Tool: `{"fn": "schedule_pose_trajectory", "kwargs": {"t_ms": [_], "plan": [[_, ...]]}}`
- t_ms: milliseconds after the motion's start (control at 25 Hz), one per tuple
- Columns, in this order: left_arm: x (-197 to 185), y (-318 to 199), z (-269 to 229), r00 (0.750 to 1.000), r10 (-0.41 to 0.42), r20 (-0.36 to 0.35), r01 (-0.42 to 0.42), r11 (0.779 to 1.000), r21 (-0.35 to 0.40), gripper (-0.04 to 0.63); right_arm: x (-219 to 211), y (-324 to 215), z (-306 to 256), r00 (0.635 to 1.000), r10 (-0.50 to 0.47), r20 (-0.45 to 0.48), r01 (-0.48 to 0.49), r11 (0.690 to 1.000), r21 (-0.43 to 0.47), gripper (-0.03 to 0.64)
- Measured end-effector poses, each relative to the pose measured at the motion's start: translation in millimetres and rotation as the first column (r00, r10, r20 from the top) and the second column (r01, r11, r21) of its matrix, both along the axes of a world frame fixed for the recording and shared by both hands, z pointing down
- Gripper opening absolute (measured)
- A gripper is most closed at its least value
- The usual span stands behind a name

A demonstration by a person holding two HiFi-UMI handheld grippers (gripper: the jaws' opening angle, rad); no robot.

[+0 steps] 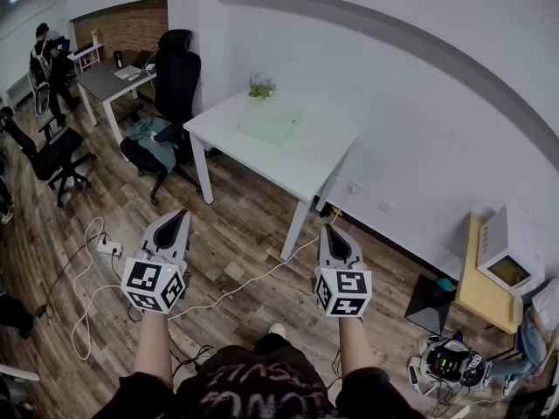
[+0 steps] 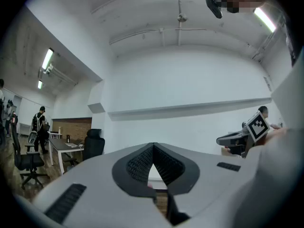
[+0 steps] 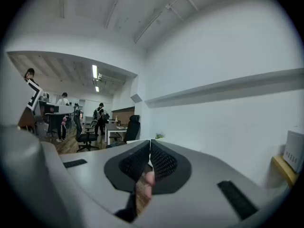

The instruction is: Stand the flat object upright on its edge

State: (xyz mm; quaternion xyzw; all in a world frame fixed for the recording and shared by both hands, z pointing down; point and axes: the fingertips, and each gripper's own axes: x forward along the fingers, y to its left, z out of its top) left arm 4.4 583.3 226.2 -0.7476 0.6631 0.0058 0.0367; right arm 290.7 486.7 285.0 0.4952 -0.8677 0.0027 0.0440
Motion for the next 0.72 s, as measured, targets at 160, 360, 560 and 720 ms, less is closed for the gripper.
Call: {"fn": "schedule_pose_trajectory", "kwargs": {"t_ms": [160,360,560,720], "plan": [[0.8,-7.2,-0.4,1.0,0.001,0.004,-0.001,1.0,-0.001,0.014,0.2,-4.6,2.8,1.0,0.002,-0.01,-0.002,1.0,-0.002,0.025],[1.7,-15.5,5.8,1.0,0.0,0.002,0.0,1.0,-0.013,0.014,0.2,-11.3,6.1,1.0,-0.008,-0.017,0.008,1.0,-0.003,0.025],[2.2,-27.1,9.5,1.0,-0.007,0.004,0.007,1.0,-0.023,0.014,-4.6,-20.9,6.2,0.999,-0.035,-0.035,0.035,0.999,0.015,0.026],[3.0,-37.8,16.7,1.0,-0.014,0.02,0.015,0.999,-0.047,0.014,-5.4,-34.4,13.5,0.999,-0.045,-0.018,0.045,0.999,-0.009,0.026]]}}
